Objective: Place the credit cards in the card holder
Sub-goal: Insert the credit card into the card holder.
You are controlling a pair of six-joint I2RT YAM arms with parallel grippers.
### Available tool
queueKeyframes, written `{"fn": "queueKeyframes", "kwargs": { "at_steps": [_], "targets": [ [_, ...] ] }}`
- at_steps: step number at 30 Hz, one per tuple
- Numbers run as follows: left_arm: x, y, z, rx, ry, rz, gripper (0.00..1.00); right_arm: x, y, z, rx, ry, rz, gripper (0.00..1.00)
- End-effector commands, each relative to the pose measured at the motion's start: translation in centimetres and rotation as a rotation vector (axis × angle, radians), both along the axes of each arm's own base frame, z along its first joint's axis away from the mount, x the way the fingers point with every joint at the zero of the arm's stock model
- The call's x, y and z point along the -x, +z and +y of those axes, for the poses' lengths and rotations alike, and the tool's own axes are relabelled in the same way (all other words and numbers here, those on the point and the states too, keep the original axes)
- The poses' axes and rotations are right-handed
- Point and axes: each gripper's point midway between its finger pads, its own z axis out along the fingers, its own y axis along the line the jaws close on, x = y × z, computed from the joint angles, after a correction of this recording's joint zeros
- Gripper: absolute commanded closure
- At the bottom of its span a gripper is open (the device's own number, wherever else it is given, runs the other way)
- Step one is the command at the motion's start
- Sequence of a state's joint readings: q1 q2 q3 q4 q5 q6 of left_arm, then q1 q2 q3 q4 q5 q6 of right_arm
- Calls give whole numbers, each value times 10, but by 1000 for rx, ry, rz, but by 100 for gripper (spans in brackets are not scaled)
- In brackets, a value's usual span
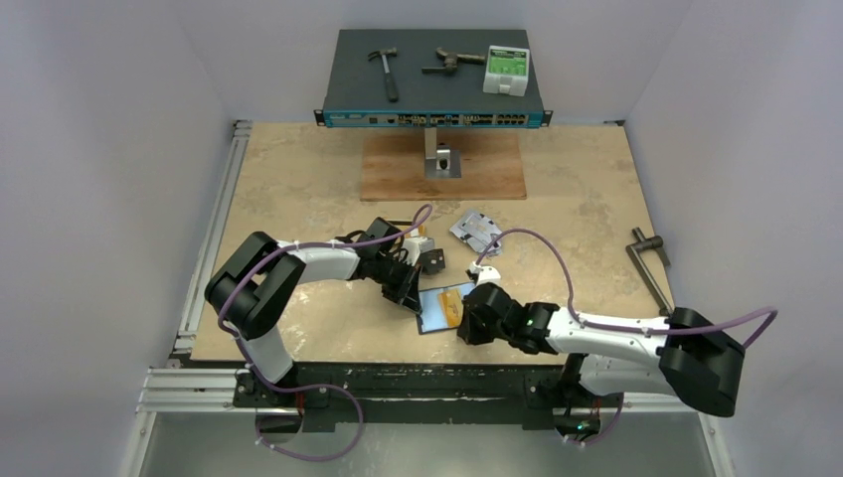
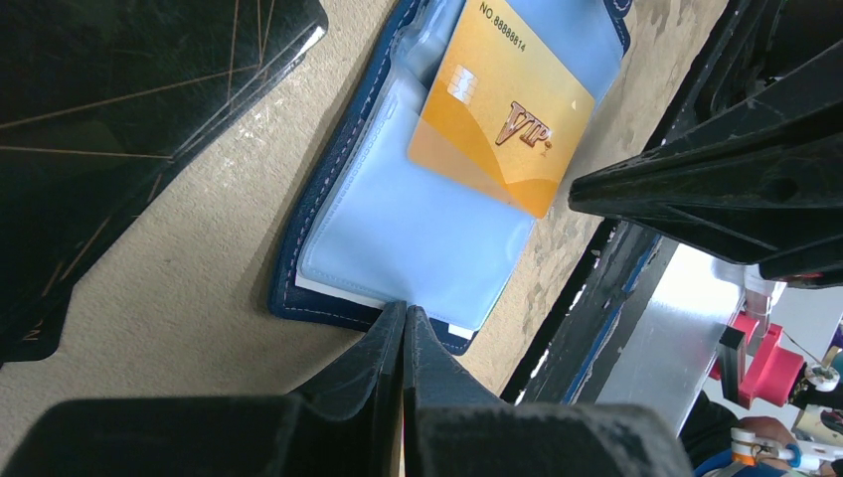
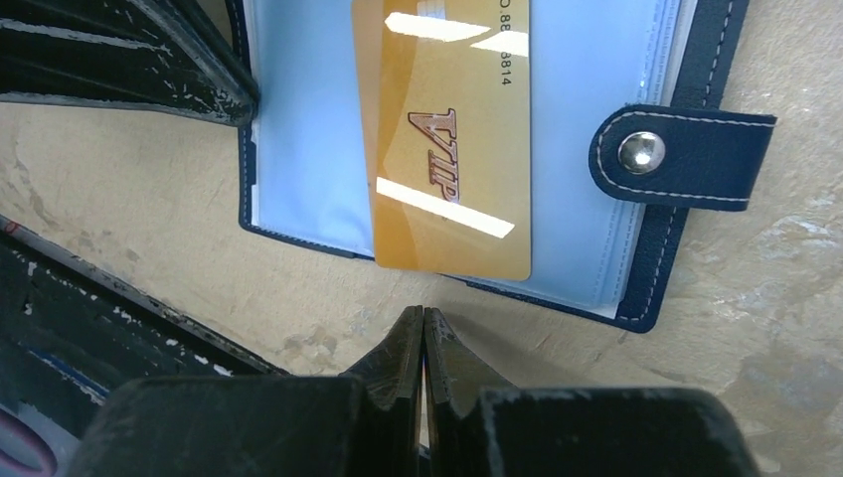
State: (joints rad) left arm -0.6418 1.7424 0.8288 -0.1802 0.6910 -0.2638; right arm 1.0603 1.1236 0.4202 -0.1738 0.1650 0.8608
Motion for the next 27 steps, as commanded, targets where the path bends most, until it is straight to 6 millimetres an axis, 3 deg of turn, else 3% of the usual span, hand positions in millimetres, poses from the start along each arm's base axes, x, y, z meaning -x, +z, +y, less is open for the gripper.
{"fn": "queueKeyframes", "kwargs": {
  "at_steps": [1, 27],
  "targets": [
    [-6, 2, 3, -21, -10, -65, 100, -8, 5, 17, -38, 8, -24, 99],
    [-4, 4, 3, -5, -20, -64, 100, -26, 17, 48, -66, 36, -66, 100]
  ]
}}
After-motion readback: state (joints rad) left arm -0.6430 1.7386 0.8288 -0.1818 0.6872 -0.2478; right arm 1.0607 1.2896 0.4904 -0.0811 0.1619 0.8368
